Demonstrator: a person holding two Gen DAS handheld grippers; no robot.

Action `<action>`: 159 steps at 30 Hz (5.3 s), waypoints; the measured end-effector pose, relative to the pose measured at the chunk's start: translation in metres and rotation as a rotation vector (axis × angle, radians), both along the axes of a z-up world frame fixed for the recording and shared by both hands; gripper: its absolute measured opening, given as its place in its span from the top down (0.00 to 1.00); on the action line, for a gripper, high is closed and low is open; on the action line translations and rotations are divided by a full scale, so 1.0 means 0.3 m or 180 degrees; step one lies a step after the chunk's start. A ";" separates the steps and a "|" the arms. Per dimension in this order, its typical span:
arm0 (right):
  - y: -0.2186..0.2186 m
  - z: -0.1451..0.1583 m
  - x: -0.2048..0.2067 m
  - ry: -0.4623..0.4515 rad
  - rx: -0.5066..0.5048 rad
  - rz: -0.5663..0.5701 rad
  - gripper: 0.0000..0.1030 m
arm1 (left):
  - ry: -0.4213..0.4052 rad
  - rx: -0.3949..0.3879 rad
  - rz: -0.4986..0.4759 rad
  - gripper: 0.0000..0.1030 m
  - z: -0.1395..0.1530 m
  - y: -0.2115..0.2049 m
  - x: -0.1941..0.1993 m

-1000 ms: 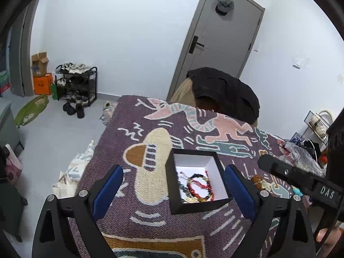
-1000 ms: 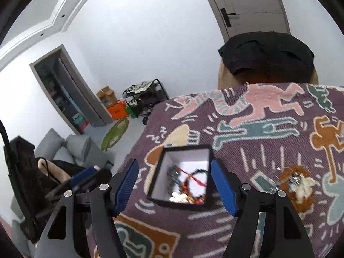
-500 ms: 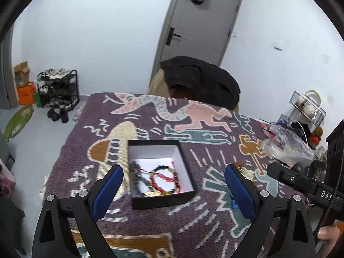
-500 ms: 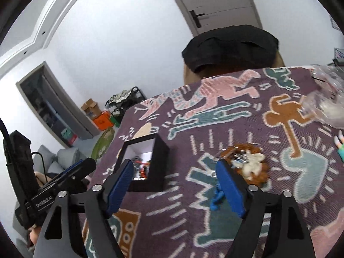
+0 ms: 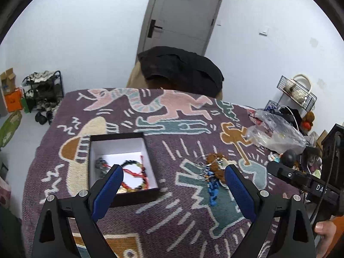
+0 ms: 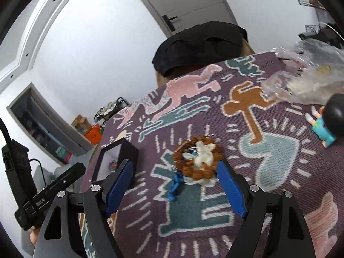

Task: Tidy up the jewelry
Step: 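Move both tools back to the remaining jewelry pile, then grasp the rudraksha bracelet with the left tool while the right tool grasps the white cloth, then lift the rudraksha bracelet over the box with the left tool while the right tool lifts the cloth, then drop the bracelet into the black box with the left tool while the right tool drops the cloth in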

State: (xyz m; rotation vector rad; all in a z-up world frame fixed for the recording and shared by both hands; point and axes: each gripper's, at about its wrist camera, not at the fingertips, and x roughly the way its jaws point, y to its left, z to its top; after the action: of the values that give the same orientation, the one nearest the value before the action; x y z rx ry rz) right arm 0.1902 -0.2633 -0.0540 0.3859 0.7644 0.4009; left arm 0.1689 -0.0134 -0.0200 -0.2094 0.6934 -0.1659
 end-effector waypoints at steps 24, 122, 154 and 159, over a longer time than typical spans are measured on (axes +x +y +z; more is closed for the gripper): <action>-0.240 -0.093 0.000 0.0144 0.0281 -0.0331 0.22 | 0.0415 -0.0017 -0.0454 0.48 -0.096 -0.239 0.164; 0.111 0.022 0.085 -0.0107 0.0072 0.0268 0.89 | -0.0093 -0.0307 0.0026 0.81 0.172 0.141 0.068; 0.569 0.134 0.104 -0.0243 0.0044 0.1049 0.89 | 0.0162 -0.0518 0.0629 0.40 0.011 0.451 0.022; 0.648 0.120 0.118 -0.0254 -0.0074 0.1106 0.86 | 0.0151 -0.0474 0.0602 0.39 0.015 0.446 0.010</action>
State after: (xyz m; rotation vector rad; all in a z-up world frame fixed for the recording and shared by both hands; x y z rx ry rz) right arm 0.2255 -0.0688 -0.0181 0.2125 0.7584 0.7283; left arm 0.1720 0.1205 -0.0157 -0.4209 0.7049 -0.0312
